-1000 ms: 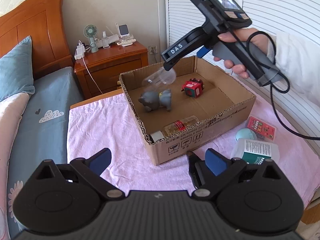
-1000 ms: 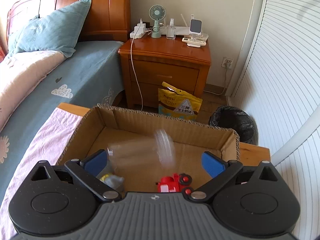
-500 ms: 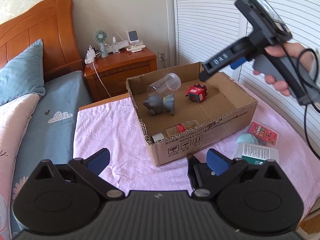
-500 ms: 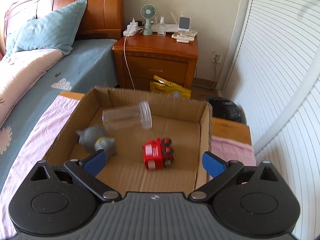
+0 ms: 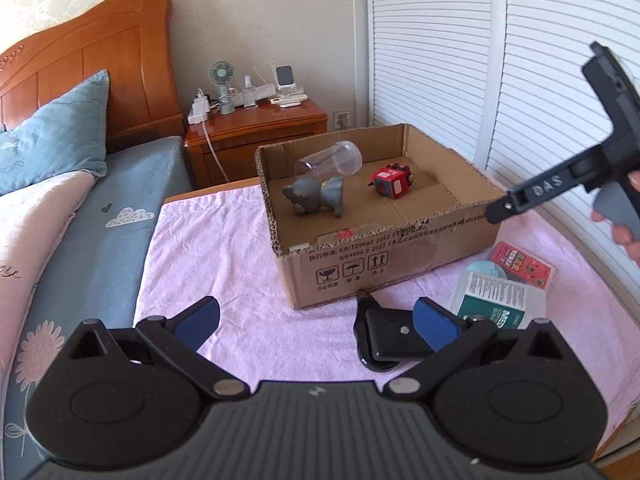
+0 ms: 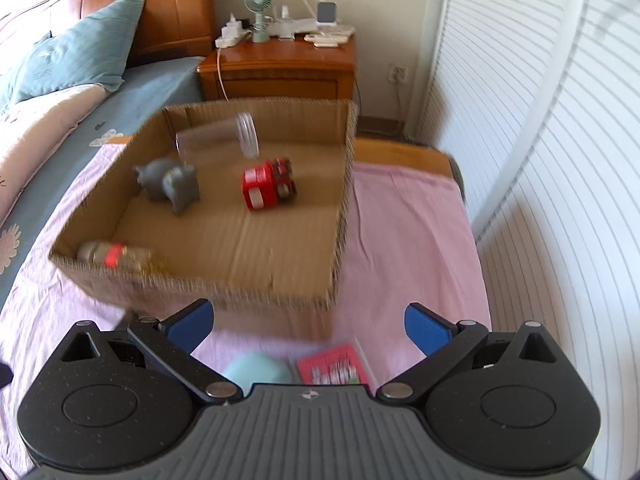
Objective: Organize rigid objects
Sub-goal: 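Withdraw the left gripper from the box while the right gripper approaches the white medical bottle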
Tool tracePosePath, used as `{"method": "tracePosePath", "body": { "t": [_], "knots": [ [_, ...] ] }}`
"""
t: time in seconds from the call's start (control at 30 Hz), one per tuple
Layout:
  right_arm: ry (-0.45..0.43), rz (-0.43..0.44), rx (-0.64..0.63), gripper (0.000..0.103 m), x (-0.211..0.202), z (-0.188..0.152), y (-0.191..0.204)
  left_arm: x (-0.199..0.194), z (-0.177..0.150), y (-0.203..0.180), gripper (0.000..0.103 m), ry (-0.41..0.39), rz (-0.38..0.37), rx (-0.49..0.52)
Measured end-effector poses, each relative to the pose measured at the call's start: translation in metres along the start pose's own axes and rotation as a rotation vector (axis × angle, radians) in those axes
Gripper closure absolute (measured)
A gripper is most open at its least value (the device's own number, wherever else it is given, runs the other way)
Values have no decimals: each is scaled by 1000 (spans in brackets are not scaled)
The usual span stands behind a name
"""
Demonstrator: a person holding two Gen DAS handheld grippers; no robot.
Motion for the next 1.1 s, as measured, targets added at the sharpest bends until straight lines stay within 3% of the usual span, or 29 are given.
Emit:
{"method": "tracePosePath", "body": {
  "t": [0.1, 0.53, 0.8, 1.1],
  "knots": [
    [7, 22, 20, 0, -3, -13, 8, 1, -11, -2, 1, 10, 41, 1],
    [47, 80, -34, 0, 19, 5, 76, 0, -28, 17, 1, 58, 28, -120],
    [84, 60, 2, 0, 17, -24, 66, 2, -34, 11, 1, 77, -4, -91],
    [47, -16, -35, 0, -14, -73, 57, 6, -37, -4, 1, 95, -37, -58]
  ]
}}
Point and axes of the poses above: each gripper's, at about its wrist camera, not at the fingertips, and x roughly the way its jaws point, y to its left, z to its top, the point moved 3 cm from there along x, roughly the way its jaws point, and after that the axes turned 14 degrees about -x, right-handed, at the moved point
